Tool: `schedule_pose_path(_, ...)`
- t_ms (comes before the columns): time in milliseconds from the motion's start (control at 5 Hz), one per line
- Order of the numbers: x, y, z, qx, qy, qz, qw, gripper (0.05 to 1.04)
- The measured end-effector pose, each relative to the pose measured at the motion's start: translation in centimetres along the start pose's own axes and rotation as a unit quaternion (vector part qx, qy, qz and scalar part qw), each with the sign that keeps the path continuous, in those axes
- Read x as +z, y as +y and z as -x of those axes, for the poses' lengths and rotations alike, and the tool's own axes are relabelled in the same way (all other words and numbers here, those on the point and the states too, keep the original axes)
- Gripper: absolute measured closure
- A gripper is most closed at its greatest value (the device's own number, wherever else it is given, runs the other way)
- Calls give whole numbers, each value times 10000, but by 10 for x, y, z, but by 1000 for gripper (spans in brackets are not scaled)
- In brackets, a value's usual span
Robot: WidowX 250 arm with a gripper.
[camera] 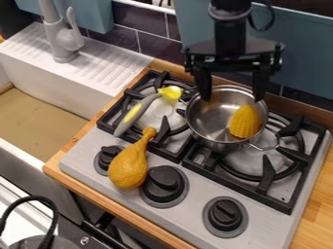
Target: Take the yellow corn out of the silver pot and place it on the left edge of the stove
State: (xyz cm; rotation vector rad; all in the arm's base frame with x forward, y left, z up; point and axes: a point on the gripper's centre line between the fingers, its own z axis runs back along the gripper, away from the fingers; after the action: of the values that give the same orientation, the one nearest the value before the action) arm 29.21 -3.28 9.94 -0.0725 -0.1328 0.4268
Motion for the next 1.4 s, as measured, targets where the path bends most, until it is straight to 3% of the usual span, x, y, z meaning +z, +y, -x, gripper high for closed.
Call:
schedule_pose_path(200,-3,-3,-3,101,-84,53,9999,86)
schedule_pose_path(400,-11,-7,-3,188,-69,-102,9997,86)
schedule_pose_path(600,-17,-8,-1,289,-43,-435,9986,86)
schedule_pose_path(800,-23,-11,0,222,-52,-535,9983,86)
schedule_pose_path(1400,-29,-6,3,136,-133,-643,9977,86)
